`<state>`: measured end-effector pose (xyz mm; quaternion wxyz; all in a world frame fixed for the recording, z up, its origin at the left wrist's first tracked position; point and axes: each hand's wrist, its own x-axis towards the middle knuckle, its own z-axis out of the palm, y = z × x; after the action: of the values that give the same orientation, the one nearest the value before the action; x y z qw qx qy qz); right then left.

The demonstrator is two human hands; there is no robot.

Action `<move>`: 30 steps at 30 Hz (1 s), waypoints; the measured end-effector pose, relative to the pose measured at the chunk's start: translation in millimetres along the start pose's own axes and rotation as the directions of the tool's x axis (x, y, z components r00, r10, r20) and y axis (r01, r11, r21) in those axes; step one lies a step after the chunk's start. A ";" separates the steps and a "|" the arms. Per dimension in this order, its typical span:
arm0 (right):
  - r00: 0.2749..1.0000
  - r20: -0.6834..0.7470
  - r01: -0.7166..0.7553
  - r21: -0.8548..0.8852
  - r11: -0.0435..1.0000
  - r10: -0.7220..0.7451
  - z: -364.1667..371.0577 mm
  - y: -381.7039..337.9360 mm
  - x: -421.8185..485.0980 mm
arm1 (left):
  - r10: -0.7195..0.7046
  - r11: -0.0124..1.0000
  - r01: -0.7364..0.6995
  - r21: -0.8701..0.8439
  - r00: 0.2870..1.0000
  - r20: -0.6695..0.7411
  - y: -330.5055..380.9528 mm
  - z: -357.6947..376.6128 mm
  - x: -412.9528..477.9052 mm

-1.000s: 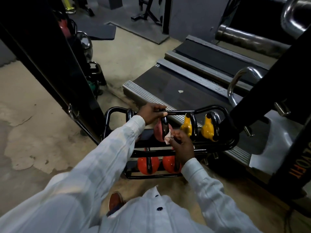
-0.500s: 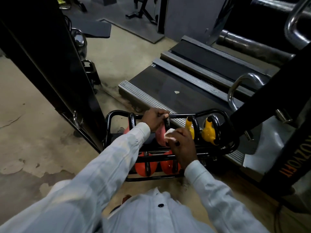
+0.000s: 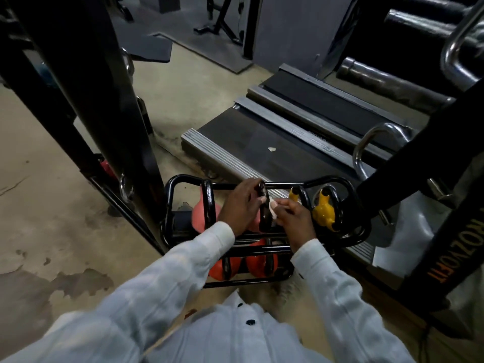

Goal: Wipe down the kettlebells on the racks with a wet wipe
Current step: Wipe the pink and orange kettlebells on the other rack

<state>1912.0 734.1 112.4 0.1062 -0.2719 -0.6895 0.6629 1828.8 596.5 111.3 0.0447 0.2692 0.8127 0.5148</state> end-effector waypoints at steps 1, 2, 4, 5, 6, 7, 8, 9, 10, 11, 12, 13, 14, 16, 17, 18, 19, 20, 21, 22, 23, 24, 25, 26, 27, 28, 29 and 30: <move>1.000 -0.006 0.022 -0.034 0.999 -0.022 1.3 -7.4 6.7 | 0.041 0.999 -0.041 0.029 0.999 -0.012 0.0 1.9 -11.4; 0.998 0.016 0.061 -0.064 0.996 -0.060 4.5 -13.9 15.9 | 0.078 0.994 -0.078 0.077 0.997 0.001 0.1 3.4 -21.9; 0.993 0.086 0.084 -0.078 0.993 -0.078 16.6 -29.2 33.2 | 0.143 0.963 -0.154 0.223 0.988 0.065 -1.5 6.7 -36.8; 0.992 0.115 0.056 -0.054 0.997 -0.050 22.7 -35.3 41.2 | 0.181 0.934 -0.200 0.295 0.979 0.091 -2.4 8.9 -41.6; 0.991 0.136 0.014 -0.045 0.999 -0.007 24.6 -38.4 49.9 | 0.221 0.904 -0.248 0.348 0.968 0.115 -2.5 11.2 -44.9; 0.988 0.149 -0.043 -0.042 0.998 0.049 22.5 -39.5 56.2 | 0.268 0.874 -0.299 0.384 0.954 0.133 -2.1 13.0 -47.1; 0.983 0.178 -0.034 -0.110 0.993 0.053 18.7 -41.5 57.1 | 0.307 0.850 -0.339 0.402 0.941 0.144 -2.0 14.0 -47.9; 0.980 0.198 0.024 -0.204 0.979 0.017 13.1 -40.4 56.8 | 0.340 0.830 -0.369 0.419 0.929 0.145 -3.5 15.0 -48.1; 0.973 0.213 0.153 -0.318 0.936 -0.087 6.0 -36.4 58.2 | 0.356 0.817 -0.383 0.432 0.923 0.147 -4.9 15.3 -48.0; 0.944 0.259 0.300 -0.418 0.858 -0.204 0.1 -31.7 58.3 | 0.369 0.805 -0.391 0.446 0.919 0.141 -7.3 16.1 -47.9; 0.905 0.330 0.408 -0.498 0.765 -0.268 -2.2 -31.8 55.1 | 0.372 0.798 -0.392 0.458 0.918 0.136 -9.0 16.9 -48.3; 0.847 0.421 0.524 -0.555 0.646 -0.325 -1.6 -31.7 56.9 | 0.378 0.791 -0.395 0.467 0.916 0.134 -10.8 18.2 -48.1; 0.798 0.496 0.599 -0.596 0.535 -0.342 1.1 -33.4 62.5 | 0.384 0.783 -0.400 0.476 0.913 0.135 -11.0 19.1 -47.8; 0.809 0.512 0.581 -0.619 0.528 -0.290 14.7 -42.9 78.7 | 0.393 0.768 -0.406 0.495 0.909 0.136 -10.7 20.8 -46.7; 0.828 0.504 0.550 -0.647 0.529 -0.244 20.5 -52.2 88.2 | 0.392 0.764 -0.404 0.504 0.910 0.135 -10.1 20.8 -46.3; 0.848 0.497 0.512 -0.671 0.536 -0.186 25.1 -59.8 98.1 | 0.382 0.762 -0.394 0.513 0.914 0.135 -8.6 20.7 -46.5; 0.862 0.497 0.470 -0.703 0.533 -0.105 27.5 -60.0 108.4 | 0.369 0.762 -0.381 0.523 0.920 0.132 -7.2 20.7 -47.0; 0.869 0.493 0.435 -0.734 0.521 -0.031 28.0 -59.4 114.7 | 0.358 0.767 -0.369 0.525 0.925 0.127 -5.5 20.4 -47.8; 0.867 0.498 0.432 -0.767 0.475 0.015 26.0 -55.0 119.0 | 0.353 0.775 -0.362 0.518 0.928 0.119 -5.0 20.5 -48.3; 0.872 0.489 0.424 -0.768 0.480 0.013 22.9 -46.3 122.2 | 0.350 0.785 -0.357 0.506 0.930 0.114 -4.7 20.5 -49.0; 0.894 0.448 0.372 -0.734 0.569 -0.007 18.7 -40.1 118.6 | 0.344 0.793 -0.352 0.497 0.932 0.110 -5.0 20.6 -49.7; 0.917 0.395 0.348 -0.712 0.610 -0.062 13.8 -32.7 116.5 | 0.340 0.796 -0.347 0.495 0.934 0.107 -4.5 20.9 -50.5; 0.909 0.388 0.396 -0.696 0.599 -0.150 10.9 -26.9 119.1 | 0.339 0.795 -0.344 0.499 0.935 0.103 -4.4 20.9 -50.9; 0.869 0.442 0.485 -0.674 0.557 -0.221 11.0 -27.8 119.5 | 0.338 0.795 -0.340 0.502 0.936 0.098 -4.0 21.4 -51.9; 0.813 0.531 0.574 -0.664 0.479 -0.239 14.9 -37.1 119.5 | 0.336 0.796 -0.336 0.504 0.937 0.095 -3.8 22.1 -51.7; 0.734 0.648 0.668 -0.636 0.387 -0.201 21.2 -47.4 121.5 | 0.329 0.796 -0.327 0.509 0.940 0.089 -3.5 23.9 -53.0; 0.659 0.747 0.742 -0.625 0.242 -0.090 30.6 -60.2 121.0 | 0.325 0.795 -0.317 0.517 0.942 0.078 -4.2 26.0 -54.4; 0.612 0.789 0.785 -0.614 0.081 0.050 41.6 -73.8 117.7 | 0.329 0.792 -0.312 0.526 0.942 0.064 -4.3 28.0 -55.0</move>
<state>1776.0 761.1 154.8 -0.1453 0.1755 -0.9712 0.0698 1883.7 591.2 83.4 -0.1314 0.3967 0.8658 0.2754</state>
